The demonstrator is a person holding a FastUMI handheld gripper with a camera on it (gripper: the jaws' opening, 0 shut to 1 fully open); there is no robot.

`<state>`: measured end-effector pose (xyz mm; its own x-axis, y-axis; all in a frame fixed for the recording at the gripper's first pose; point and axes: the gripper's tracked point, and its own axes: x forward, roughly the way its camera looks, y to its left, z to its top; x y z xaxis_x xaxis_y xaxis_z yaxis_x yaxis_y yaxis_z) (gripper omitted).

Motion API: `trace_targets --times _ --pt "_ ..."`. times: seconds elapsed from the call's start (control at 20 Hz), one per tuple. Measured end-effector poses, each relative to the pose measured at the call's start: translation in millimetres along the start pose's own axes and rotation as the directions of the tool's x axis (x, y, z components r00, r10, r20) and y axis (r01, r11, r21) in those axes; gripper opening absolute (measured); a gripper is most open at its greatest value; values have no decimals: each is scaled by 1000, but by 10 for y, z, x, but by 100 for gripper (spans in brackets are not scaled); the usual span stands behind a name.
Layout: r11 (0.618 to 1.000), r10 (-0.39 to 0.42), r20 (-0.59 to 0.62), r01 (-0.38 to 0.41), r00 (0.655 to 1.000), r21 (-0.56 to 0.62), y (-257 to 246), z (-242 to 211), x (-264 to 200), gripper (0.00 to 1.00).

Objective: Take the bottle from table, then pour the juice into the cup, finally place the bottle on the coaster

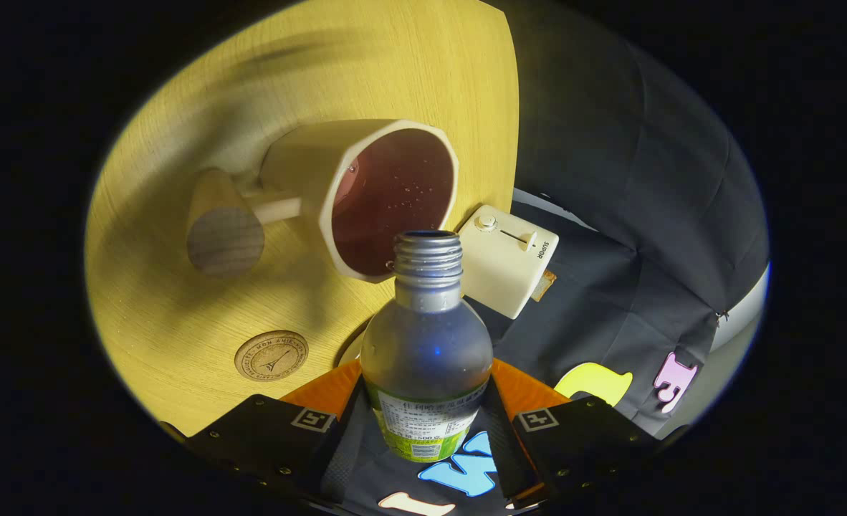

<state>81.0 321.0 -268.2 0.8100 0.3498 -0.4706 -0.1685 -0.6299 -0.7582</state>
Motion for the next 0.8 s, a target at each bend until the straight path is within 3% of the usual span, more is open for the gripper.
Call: trace_targets --times 0.3,0.8 --pt "994 -14 20 12 1000 105 12 15 -63 77" --pt "948 -32 13 26 999 319 31 -127 -139 78"
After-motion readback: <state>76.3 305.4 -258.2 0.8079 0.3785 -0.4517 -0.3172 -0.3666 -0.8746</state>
